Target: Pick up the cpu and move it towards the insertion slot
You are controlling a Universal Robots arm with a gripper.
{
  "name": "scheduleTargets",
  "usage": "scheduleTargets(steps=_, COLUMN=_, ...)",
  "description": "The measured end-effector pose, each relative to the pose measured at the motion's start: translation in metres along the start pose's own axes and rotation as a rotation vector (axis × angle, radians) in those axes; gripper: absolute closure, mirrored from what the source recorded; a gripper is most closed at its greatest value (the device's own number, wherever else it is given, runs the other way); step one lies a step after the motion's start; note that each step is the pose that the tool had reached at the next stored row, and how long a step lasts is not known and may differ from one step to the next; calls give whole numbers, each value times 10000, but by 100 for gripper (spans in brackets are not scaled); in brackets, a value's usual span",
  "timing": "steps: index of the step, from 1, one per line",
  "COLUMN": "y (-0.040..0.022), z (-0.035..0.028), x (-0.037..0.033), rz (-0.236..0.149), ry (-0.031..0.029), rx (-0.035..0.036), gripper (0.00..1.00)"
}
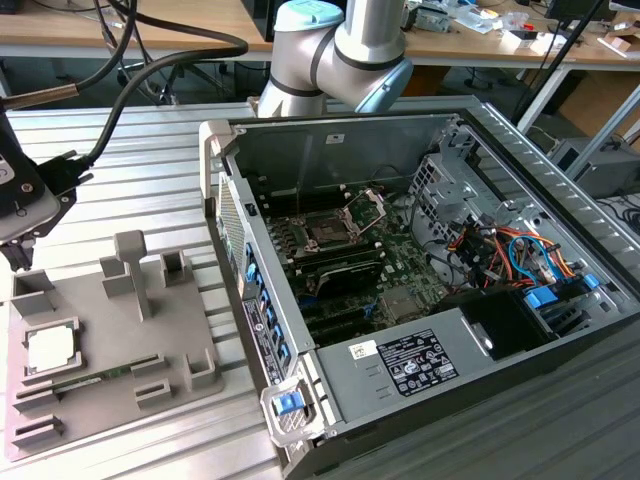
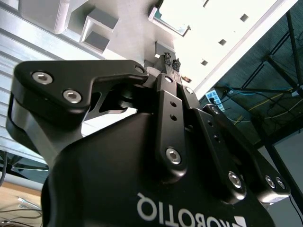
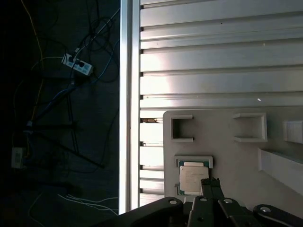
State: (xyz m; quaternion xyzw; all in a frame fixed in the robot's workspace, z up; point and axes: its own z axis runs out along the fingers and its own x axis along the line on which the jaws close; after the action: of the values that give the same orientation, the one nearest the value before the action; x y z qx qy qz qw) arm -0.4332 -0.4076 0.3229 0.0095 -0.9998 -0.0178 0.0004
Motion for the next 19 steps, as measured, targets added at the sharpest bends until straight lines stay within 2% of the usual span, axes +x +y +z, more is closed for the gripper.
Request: scheduleTargets(steps=19, y=-1, z=31, x=0, rz=0, ry=1, rx=0, gripper=89)
